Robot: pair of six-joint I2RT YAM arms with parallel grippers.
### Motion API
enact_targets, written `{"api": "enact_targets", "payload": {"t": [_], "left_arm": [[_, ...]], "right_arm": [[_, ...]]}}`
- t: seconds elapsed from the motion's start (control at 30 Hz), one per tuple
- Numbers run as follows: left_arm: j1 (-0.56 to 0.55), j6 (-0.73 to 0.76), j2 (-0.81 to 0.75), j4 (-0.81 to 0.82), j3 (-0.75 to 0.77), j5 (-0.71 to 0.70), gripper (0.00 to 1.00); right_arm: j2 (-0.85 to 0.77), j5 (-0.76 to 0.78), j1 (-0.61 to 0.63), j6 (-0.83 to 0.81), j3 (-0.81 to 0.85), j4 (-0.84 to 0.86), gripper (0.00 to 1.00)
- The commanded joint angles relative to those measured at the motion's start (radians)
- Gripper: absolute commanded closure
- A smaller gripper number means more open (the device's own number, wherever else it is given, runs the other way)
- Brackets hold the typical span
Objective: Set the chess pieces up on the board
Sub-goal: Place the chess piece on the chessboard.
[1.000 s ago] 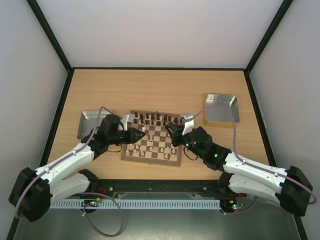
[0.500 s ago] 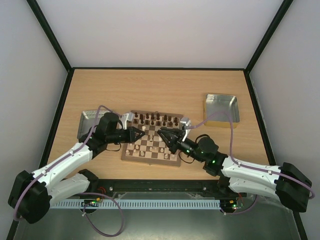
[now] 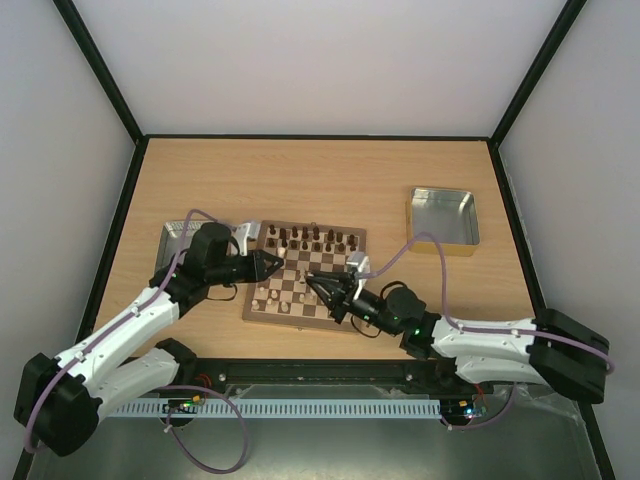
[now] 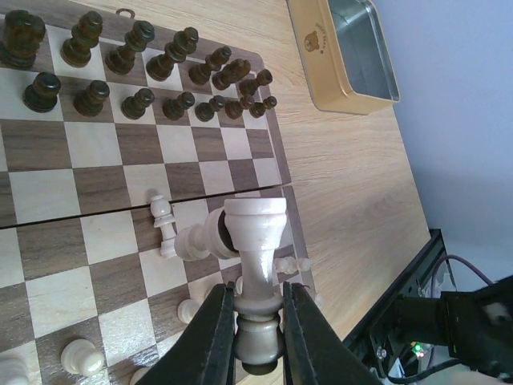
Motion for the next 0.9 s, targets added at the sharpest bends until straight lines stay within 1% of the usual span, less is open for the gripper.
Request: {"api": "enact_targets", "payload": {"t": [0.0, 0.13, 0.23, 0.33, 0.43, 0.7, 0.87], "left_arm": [[0.010, -0.009, 0.001, -0.013, 0.048, -0.011, 0.95], [0.014, -0.026, 0.000, -0.010, 0.046, -0.018, 0.95], [0.016, -0.032, 0.010, -0.006, 0.049, -0.017, 0.95], [0.019, -0.036, 0.015, -0.007, 0.050, -0.020, 0.95], [0.020, -0.036, 0.010, -0.005, 0.050, -0.014, 0.95], [0.022, -0.025, 0.000, -0.011, 0.050, -0.010, 0.95], [0.026, -0.008, -0.017, -0.036, 0.059, -0.016, 0.95]], "right_arm": [[0.106, 0.128, 0.026, -0.083, -0.083, 0.190, 0.90], [0.266, 0.169, 0.029, -0.087, -0.138, 0.367, 0.89], [0.400, 0.197, 0.037, -0.071, -0.146, 0.499, 0.89], [0.502, 0.263, 0.086, -0.069, -0.139, 0.592, 0.90], [0.580, 0.300, 0.116, -0.072, -0.116, 0.628, 0.89], [0.731, 0.344, 0.141, -0.061, -0.077, 0.728, 0.88], [0.775, 0.369, 0.163, -0.078, -0.067, 0.741, 0.87]]}}
